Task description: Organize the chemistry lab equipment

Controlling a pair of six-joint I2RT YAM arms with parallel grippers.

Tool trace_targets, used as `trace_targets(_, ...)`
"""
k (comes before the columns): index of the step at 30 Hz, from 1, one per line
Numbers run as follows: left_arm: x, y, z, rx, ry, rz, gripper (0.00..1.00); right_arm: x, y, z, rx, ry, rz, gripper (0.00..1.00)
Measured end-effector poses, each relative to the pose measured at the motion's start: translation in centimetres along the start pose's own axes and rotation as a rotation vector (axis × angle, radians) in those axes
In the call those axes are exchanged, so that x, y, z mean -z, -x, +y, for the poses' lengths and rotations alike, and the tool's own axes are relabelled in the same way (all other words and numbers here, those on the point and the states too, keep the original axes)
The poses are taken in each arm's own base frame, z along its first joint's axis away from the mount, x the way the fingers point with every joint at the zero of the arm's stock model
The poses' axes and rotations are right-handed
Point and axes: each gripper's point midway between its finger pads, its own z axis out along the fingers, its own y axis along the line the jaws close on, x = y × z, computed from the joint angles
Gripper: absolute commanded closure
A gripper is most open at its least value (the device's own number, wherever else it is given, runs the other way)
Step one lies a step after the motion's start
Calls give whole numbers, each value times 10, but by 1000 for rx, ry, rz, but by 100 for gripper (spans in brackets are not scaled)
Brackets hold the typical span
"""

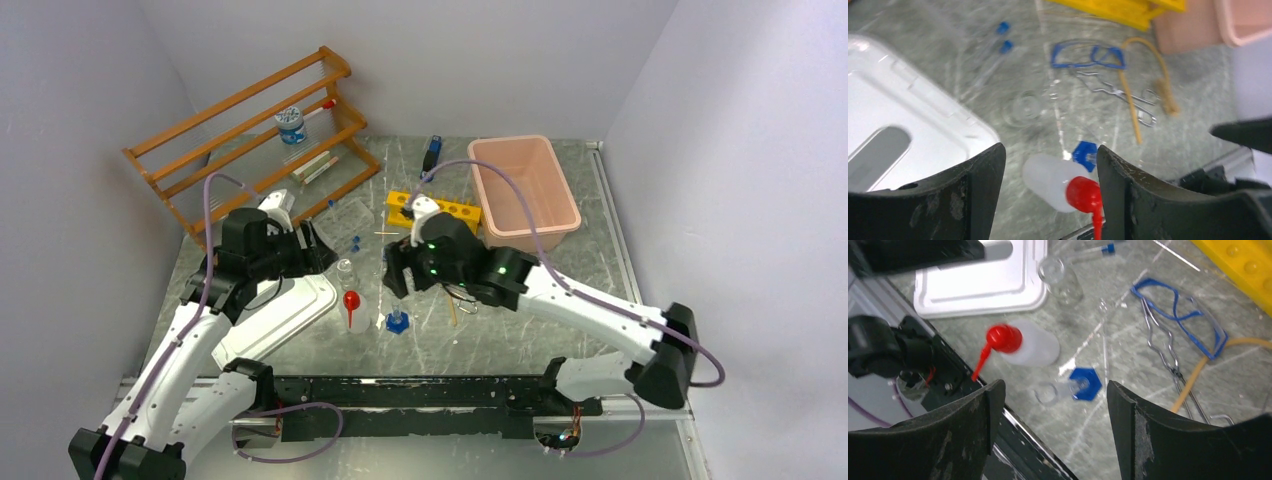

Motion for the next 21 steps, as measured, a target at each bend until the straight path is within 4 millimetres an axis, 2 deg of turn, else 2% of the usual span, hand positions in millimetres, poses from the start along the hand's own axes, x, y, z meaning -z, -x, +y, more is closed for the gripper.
trace_targets(3, 2, -7, 30, 83, 181, 3, 33, -17, 18, 18, -8, -51, 15, 22)
trace_targets(6, 11, -15, 63, 167, 380, -4, 33, -40, 30, 26, -26, -104, 30, 22)
trace_targets(8, 21, -17, 78, 204, 485, -26, 33, -57, 28, 27, -26, -145, 60, 21)
trace_targets(10, 35, -11, 87, 230, 562, -73, 32, -77, 20, 27, -14, -188, 104, 21)
trace_targets(16, 82, 30, 89, 250, 652, -294, 30, -128, 4, 40, 42, -242, 200, 19)
trace_targets(21, 109, 46, 88, 246, 676, -410, 29, -160, 0, 42, 71, -294, 226, 19)
